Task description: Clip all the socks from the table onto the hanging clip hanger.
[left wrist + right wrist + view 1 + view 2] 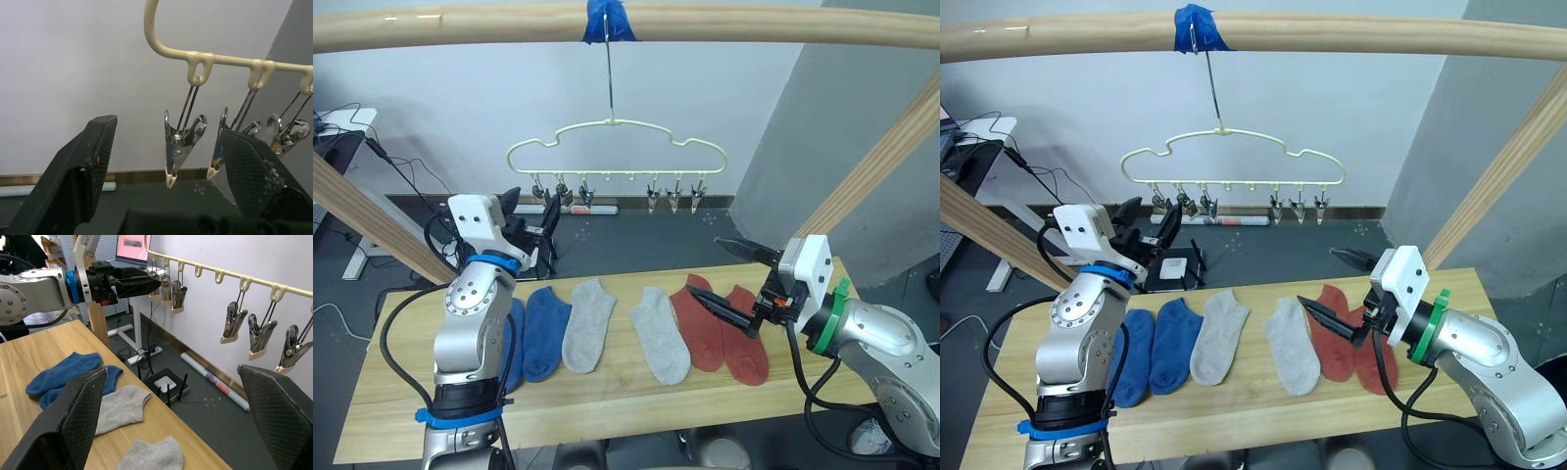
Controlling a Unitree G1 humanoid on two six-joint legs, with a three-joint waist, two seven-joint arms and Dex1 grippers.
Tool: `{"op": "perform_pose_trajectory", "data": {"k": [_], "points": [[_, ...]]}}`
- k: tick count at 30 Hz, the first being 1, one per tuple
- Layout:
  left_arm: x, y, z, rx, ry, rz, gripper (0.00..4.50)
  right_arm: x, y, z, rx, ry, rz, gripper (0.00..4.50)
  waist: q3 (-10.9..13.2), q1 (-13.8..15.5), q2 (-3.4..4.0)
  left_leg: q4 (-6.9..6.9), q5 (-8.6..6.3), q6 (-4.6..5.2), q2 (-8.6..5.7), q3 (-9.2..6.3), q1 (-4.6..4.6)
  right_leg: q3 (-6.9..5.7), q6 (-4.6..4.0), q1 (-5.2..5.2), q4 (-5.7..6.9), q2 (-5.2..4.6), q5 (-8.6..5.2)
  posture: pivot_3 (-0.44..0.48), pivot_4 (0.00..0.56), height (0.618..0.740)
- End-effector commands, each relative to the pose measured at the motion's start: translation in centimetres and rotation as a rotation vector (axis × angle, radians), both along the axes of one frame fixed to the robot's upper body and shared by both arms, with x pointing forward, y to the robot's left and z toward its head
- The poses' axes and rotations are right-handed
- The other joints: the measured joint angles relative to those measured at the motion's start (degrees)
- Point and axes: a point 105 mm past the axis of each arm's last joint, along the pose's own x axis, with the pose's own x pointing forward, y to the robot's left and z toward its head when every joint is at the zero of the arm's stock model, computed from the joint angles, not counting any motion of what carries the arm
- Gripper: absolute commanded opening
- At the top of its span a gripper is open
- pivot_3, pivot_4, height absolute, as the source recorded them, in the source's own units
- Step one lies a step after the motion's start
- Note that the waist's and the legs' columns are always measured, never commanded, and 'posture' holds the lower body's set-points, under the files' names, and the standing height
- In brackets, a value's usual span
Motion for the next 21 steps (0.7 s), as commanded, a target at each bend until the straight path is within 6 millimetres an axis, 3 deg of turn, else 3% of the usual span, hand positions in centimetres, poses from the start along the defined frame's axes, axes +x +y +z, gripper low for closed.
{"op": "perform_pose_trajectory", "data": {"k": [1, 21], "points": [[-0.1, -0.3, 1.9, 0.000, -0.075, 0.006, 3.70, -0.7, 0.4, 1.1, 0.011, -0.047, 0.021, 4.50, 0.0, 0.0, -0.01, 0.00, 0.00, 0.00, 0.00, 0.00, 0.00, 0.00, 0.00, 0.00, 0.00, 0.00, 0.00, -0.260, 0.265, 0.740], [-1.7, 0.2, 1.5, -0.008, -0.074, -0.006, 3.70, -0.5, 0.7, 1.2, 0.029, -0.042, 0.016, 4.50, 0.1, 0.0, -0.02, 0.00, 0.00, 0.00, 0.00, 0.02, -0.03, 0.01, 0.00, -0.05, 0.01, -0.01, 0.00, -0.246, 0.257, 0.740]]}}
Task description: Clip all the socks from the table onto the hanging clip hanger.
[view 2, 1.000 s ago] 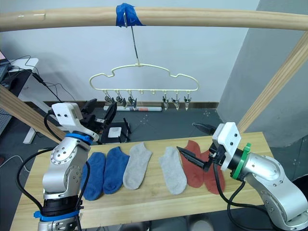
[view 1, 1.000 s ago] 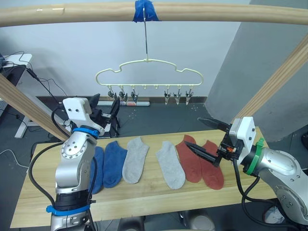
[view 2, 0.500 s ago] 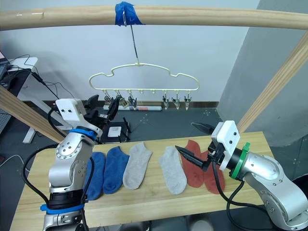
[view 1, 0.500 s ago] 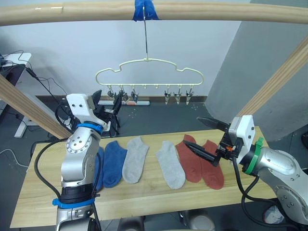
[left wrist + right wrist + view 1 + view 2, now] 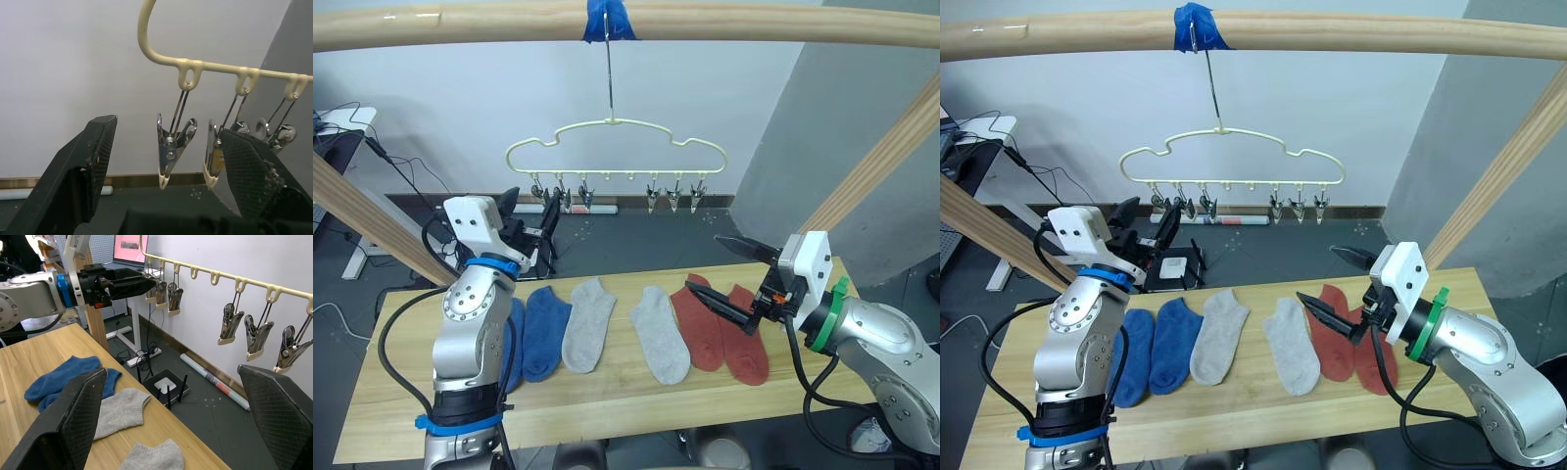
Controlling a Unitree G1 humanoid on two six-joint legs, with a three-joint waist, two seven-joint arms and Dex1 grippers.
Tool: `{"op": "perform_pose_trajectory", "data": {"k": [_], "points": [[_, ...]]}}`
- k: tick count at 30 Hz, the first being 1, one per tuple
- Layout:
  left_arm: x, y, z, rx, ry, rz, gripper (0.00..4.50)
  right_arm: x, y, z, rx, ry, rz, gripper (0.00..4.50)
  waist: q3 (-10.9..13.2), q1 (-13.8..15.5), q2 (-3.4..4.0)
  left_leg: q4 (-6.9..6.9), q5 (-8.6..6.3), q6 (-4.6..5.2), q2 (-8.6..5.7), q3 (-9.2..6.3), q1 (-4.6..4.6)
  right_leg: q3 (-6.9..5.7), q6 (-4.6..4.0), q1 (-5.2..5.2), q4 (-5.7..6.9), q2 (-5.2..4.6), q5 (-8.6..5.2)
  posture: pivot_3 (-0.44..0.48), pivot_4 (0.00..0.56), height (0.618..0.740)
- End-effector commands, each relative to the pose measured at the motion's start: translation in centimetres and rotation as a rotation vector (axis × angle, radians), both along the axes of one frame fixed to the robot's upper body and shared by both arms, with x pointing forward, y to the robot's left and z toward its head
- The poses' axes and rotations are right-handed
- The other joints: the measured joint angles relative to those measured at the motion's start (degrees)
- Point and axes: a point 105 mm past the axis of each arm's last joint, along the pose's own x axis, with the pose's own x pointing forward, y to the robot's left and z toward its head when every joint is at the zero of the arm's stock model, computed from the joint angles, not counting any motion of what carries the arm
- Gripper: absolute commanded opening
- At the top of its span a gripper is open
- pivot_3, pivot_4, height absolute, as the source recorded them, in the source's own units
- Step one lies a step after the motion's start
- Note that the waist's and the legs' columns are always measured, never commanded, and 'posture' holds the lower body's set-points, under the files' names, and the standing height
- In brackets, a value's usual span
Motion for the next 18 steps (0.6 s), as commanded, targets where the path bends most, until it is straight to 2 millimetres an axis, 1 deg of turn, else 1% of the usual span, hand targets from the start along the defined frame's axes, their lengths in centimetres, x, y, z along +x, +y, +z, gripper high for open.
{"op": "perform_pose_trajectory", "data": {"k": [1, 3, 6, 11, 18], "points": [[-0.54, 0.30, 1.27, 0.009, -0.050, 0.020, 3.70, -0.68, 0.63, 1.01, 0.013, -0.046, 0.028, 4.50, 0.0, 0.0, 0.00, 0.00, 0.00, 0.00, 0.00, 0.00, 0.00, 0.00, 0.00, 0.00, 0.00, 0.00, 0.00, -0.243, 0.256, 0.740], [-0.47, 0.35, 1.38, 0.015, -0.056, 0.027, 3.32, -0.61, 0.64, 1.06, 0.013, -0.047, 0.029, 4.50, 0.0, 0.0, -0.01, 0.00, 0.00, 0.00, 0.00, -0.01, 0.00, -0.01, 0.00, 0.00, 0.00, 0.00, 0.00, -0.243, 0.256, 0.740], [-0.38, 0.13, 1.32, 0.022, -0.052, 0.022, 2.56, -0.60, 0.68, 1.13, 0.014, -0.048, 0.030, 4.50, 0.0, 0.0, -0.01, 0.00, 0.00, 0.00, 0.00, 0.00, 0.00, 0.00, 0.00, 0.00, 0.00, 0.00, 0.00, -0.243, 0.256, 0.740], [-0.02, -0.21, 0.99, 0.044, -0.032, 0.017, 2.56, -0.63, 0.73, 1.17, 0.014, -0.048, 0.031, 4.50, 0.0, 0.0, -0.01, -0.01, 0.00, 0.00, -0.01, 0.01, -0.06, 0.00, 0.00, -0.06, -0.01, 0.00, 0.00, -0.245, 0.255, 0.740], [0.17, -0.25, 1.36, 0.048, -0.044, 0.023, 2.56, -0.59, 0.72, 1.11, 0.016, -0.045, 0.027, 4.50, 0.0, 0.0, -0.01, 0.00, 0.00, 0.00, -0.01, 0.01, -0.07, 0.01, 0.00, -0.08, 0.01, 0.00, 0.00, -0.244, 0.254, 0.740]]}}
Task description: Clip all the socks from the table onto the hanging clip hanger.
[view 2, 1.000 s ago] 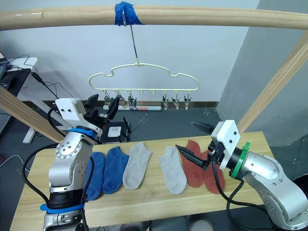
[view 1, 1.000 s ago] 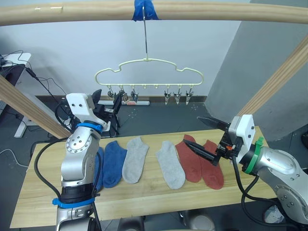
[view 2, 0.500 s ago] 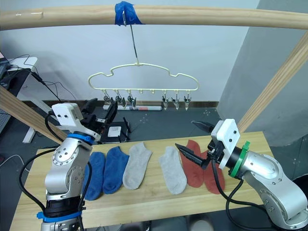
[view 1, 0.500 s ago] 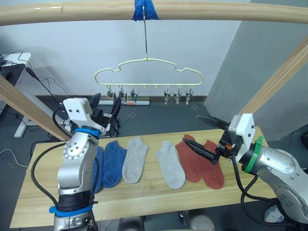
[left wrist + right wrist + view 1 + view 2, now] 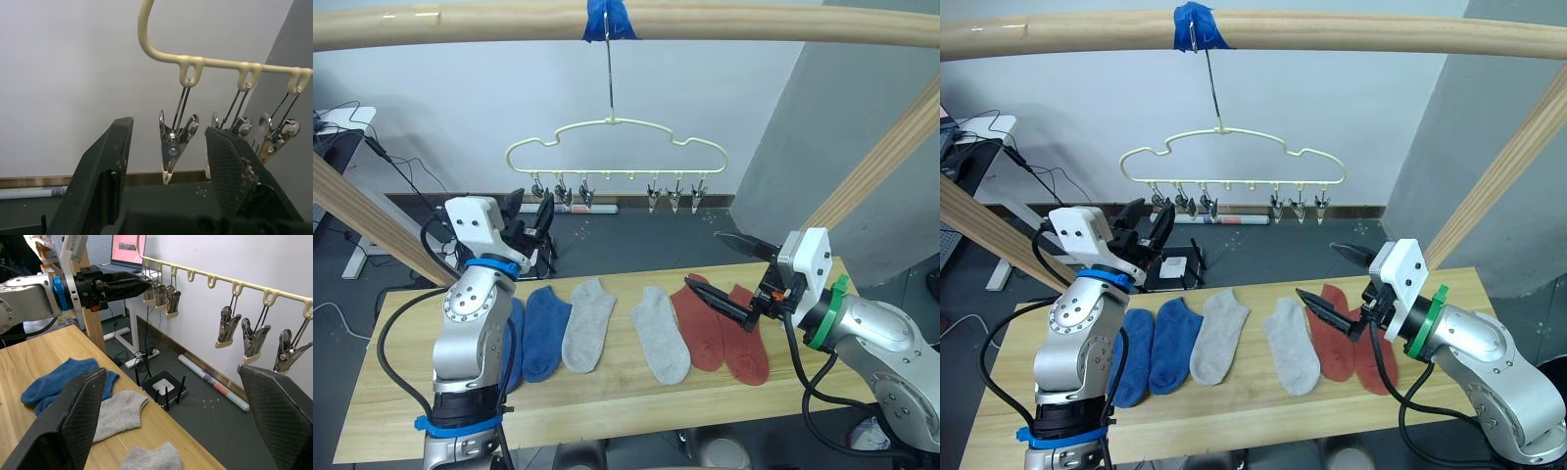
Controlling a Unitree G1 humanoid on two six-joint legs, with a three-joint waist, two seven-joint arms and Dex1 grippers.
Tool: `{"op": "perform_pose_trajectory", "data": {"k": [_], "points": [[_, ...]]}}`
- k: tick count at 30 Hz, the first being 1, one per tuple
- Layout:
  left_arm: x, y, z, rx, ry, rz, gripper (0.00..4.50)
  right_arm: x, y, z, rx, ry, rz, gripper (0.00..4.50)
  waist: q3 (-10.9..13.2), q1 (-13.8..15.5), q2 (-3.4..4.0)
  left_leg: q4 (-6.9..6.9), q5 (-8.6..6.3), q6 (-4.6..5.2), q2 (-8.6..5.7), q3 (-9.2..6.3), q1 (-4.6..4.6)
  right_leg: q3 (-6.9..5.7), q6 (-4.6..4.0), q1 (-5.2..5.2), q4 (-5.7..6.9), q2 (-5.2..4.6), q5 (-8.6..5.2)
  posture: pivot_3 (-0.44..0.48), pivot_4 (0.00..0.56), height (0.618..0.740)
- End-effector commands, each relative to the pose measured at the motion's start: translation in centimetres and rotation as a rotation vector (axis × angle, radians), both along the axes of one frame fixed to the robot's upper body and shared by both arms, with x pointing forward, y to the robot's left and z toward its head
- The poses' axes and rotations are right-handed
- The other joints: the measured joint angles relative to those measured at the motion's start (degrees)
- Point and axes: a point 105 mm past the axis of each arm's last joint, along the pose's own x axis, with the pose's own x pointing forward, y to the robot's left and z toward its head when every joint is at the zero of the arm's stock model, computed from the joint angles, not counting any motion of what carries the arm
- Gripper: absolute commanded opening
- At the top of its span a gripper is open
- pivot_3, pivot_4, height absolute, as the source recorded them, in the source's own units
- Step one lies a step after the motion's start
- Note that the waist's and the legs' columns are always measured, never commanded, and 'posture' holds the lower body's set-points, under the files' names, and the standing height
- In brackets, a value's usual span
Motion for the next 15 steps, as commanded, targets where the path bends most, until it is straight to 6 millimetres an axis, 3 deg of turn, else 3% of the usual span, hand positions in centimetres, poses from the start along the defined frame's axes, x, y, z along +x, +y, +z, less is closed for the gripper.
{"op": "perform_pose_trajectory", "data": {"k": [1, 15], "points": [[-0.1, -0.1, 1.1, 0.016, -0.041, 0.003, 2.56, -0.8, 0.6, 0.9, 0.013, -0.039, 0.034, 4.50, 0.0, 0.0, 0.00, 0.00, 0.00, 0.00, 0.00, 0.00, 0.00, 0.00, 0.00, 0.00, 0.00, 0.00, 0.00, -0.244, 0.254, 0.740], [-0.1, 0.1, 1.3, 0.010, -0.046, 0.016, 2.56, -1.4, 1.6, 1.7, 0.032, -0.052, 0.132, 4.50, 0.0, 0.0, 0.00, 0.04, 0.01, 0.00, 0.00, 0.00, -0.41, 0.00, 0.00, -0.44, 0.13, 0.00, 0.01, -0.247, 0.252, 0.740]]}}
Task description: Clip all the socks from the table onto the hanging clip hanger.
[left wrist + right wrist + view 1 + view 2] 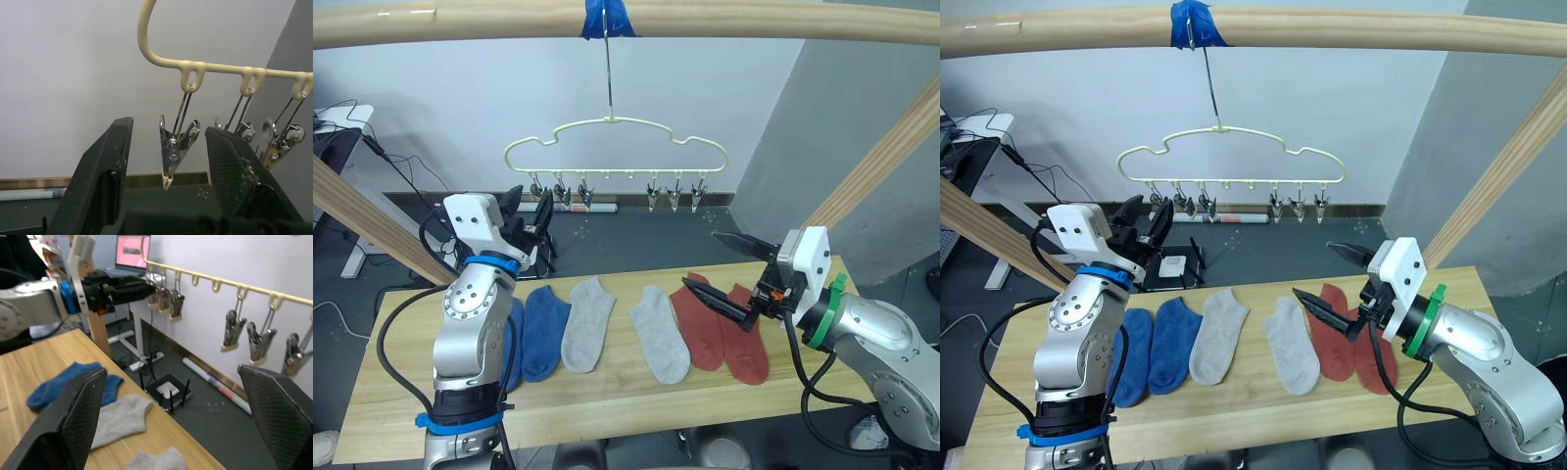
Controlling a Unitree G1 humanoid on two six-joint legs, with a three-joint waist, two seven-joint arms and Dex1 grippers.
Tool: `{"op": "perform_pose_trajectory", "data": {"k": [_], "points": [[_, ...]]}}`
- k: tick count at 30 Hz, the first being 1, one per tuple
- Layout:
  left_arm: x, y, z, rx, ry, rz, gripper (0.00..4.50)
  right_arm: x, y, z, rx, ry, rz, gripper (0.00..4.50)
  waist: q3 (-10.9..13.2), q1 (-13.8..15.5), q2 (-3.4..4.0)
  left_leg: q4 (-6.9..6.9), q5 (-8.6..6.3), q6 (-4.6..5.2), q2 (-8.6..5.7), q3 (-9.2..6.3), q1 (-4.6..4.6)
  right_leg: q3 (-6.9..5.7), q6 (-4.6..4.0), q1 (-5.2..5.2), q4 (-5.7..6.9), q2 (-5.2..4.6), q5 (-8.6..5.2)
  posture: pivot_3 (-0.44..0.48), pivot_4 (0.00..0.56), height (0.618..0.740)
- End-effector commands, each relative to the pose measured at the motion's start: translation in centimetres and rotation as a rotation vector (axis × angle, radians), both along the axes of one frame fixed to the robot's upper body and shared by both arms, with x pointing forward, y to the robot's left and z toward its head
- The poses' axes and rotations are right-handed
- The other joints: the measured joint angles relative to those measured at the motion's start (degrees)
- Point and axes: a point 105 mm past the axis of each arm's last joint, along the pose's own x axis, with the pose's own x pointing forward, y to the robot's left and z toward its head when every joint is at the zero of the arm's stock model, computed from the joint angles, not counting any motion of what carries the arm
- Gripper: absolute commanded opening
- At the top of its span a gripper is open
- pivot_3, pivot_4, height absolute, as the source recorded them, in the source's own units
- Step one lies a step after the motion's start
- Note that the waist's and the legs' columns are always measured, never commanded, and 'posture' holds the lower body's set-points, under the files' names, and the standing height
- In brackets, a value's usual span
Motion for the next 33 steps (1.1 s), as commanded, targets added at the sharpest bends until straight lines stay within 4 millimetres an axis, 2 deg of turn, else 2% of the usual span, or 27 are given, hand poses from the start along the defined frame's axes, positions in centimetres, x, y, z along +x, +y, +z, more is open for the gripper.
{"op": "perform_pose_trajectory", "data": {"k": [1, 9, 20, 23, 28, 30, 33], "points": [[-0.14, -0.11, 1.22, 0.013, -0.044, 0.001, 2.56, -1.20, 1.14, 0.97, -0.001, -0.046, 0.095, 4.50, 0.0, 0.0, 0.00, 0.00, 0.00, 0.00, 0.00, 0.00, 0.00, 0.00, 0.00, 0.00, 0.00, 0.00, 0.00, -0.247, 0.252, 0.740], [0.06, -0.19, 1.40, 0.015, -0.050, 0.000, 2.56, -1.57, 2.06, 1.04, -0.005, -0.043, 0.174, 4.50, 0.0, 0.0, 0.00, 0.02, 0.00, 0.00, -0.01, 0.00, -0.01, -0.02, 0.00, 0.00, 0.00, -0.02, 0.00, -0.250, 0.251, 0.740], [0.26, -0.42, 1.45, 0.020, -0.049, -0.007, 2.56, -1.06, 2.02, 0.98, -0.014, -0.050, 0.171, 4.50, 0.0, 0.0, 0.00, 0.04, 0.00, 0.00, -0.03, -0.03, -0.02, -0.05, 0.00, 0.00, 0.05, -0.05, 0.01, -0.246, 0.250, 0.740], [0.38, -0.53, 1.35, 0.027, -0.043, -0.010, 2.02, -1.02, 2.01, 1.01, -0.011, -0.050, 0.167, 4.50, 0.0, 0.0, 0.00, 0.04, 0.00, 0.00, -0.04, -0.02, -0.02, -0.05, 0.00, 0.00, 0.05, -0.06, 0.01, -0.246, 0.250, 0.740], [0.44, -0.57, 1.41, 0.033, -0.046, -0.010, 0.54, -0.97, 2.00, 1.06, -0.007, -0.051, 0.163, 4.50, 0.0, 0.0, 0.00, 0.04, 0.00, 0.00, -0.04, -0.02, -0.02, -0.05, 0.00, 0.00, 0.07, -0.06, 0.01, -0.246, 0.250, 0.740], [0.41, -0.55, 1.46, 0.036, -0.049, -0.009, 0.25, -1.00, 2.02, 1.01, -0.007, -0.050, 0.163, 4.50, 0.0, 0.0, 0.00, 0.04, 0.00, 0.00, -0.04, -0.02, -0.02, -0.05, 0.00, 0.00, 0.08, -0.06, 0.01, -0.246, 0.248, 0.740], [0.34, -0.49, 1.48, 0.048, -0.051, -0.007, 0.03, -1.02, 1.96, 0.75, -0.013, -0.045, 0.157, 4.50, 0.0, 0.0, 0.00, 0.05, 0.00, 0.00, -0.04, -0.02, -0.02, -0.05, 0.00, 0.00, 0.10, -0.07, 0.01, -0.246, 0.248, 0.740]]}}
